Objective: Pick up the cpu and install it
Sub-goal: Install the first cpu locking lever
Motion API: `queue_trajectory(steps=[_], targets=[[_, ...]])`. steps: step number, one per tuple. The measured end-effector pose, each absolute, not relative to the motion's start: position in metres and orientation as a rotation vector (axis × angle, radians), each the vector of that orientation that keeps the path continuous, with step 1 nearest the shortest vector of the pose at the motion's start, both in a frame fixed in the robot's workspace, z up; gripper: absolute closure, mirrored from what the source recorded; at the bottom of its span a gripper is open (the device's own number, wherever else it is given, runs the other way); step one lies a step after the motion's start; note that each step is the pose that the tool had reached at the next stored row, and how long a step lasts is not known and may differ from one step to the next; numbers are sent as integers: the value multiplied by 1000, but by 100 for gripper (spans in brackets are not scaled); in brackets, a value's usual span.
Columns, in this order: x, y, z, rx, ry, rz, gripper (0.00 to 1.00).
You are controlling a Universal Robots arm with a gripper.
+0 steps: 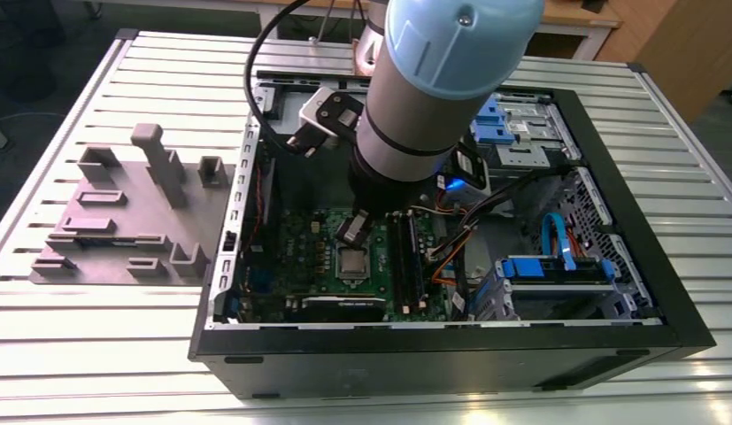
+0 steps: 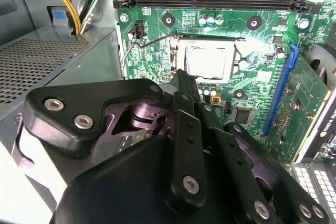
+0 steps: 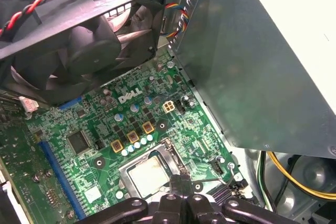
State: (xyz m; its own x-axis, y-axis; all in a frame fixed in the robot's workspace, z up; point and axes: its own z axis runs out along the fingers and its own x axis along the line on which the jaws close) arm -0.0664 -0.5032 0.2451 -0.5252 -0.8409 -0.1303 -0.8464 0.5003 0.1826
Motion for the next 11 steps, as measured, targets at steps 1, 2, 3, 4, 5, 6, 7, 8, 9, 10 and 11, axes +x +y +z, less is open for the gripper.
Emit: queue_trajectory(steps=[1, 2, 3, 4, 5, 6, 7, 8, 9, 10, 11], targets=[[-66, -503, 245, -1519, 2700, 350, 90], [-66, -503, 245, -1519, 2700, 350, 90], [-66, -503, 245, -1518, 2700, 351, 90], [-66, -503, 245, -1518, 2700, 351, 90], [-66, -503, 245, -1518, 2700, 351, 90], [-66, -503, 245, -1518, 2700, 351, 90], [-66, -503, 245, -1518, 2700, 351, 90], [-66, -503, 245, -1518, 2700, 351, 90], [-66, -503, 245, -1518, 2700, 351, 90], [-66, -503, 245, -1518, 2699, 351, 90], [-66, -503, 245, -1518, 2699, 351, 90]])
